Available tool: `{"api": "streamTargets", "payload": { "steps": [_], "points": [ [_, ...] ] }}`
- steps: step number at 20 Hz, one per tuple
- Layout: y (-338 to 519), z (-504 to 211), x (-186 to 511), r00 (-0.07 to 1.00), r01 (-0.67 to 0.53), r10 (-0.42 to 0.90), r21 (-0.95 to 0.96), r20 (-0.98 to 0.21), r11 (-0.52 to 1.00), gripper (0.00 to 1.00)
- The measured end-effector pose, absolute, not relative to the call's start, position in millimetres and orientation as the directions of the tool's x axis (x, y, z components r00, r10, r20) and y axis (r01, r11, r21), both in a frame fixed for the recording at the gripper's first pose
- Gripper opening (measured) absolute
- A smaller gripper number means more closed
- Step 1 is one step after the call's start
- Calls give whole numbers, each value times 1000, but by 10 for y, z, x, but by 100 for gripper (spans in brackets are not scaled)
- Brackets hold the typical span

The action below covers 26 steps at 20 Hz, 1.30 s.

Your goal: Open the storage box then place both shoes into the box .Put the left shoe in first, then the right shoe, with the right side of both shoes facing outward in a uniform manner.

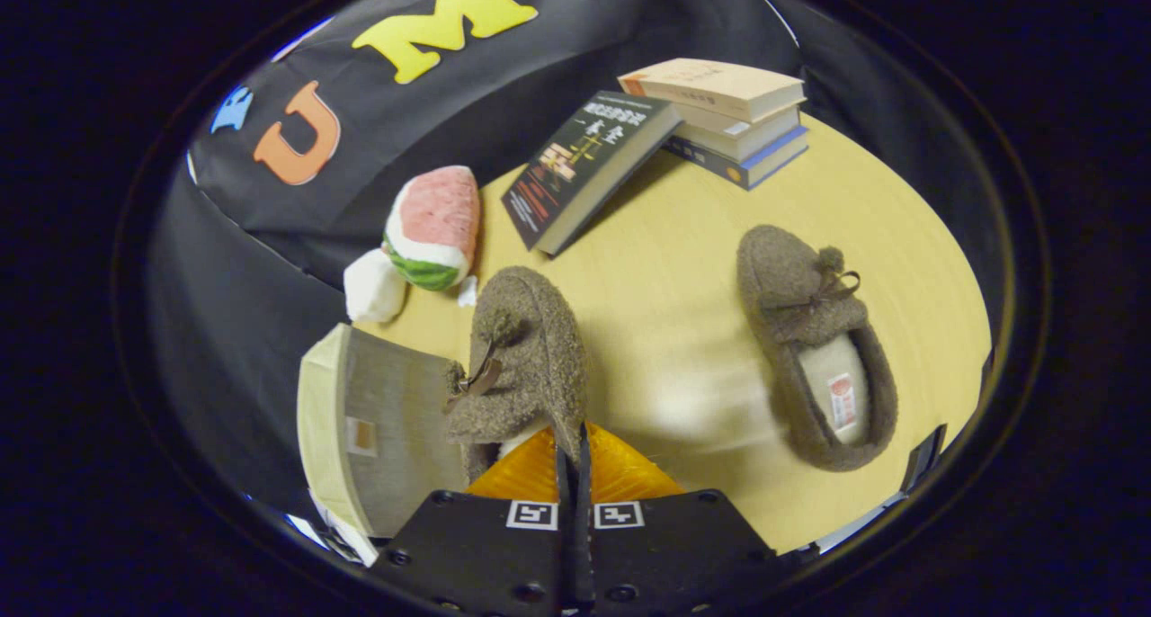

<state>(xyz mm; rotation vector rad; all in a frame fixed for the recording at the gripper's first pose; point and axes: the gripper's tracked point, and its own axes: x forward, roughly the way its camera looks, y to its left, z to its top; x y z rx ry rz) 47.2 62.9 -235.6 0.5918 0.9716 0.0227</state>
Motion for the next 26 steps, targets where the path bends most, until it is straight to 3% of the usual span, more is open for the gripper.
{"api": "streamTargets", "payload": {
  "steps": [6,10,18,26],
  "points": [
    [1440,-1313,684,692,128,341,573,-637,810,0],
    [2101,-1042,754,721,61,384,605,-577,794,0],
    [3145,-1671,611,621,52,426,577,-658,815,0],
    [3540,-2291,605,488,213,413,564,-769,798,0]
  ]
}}
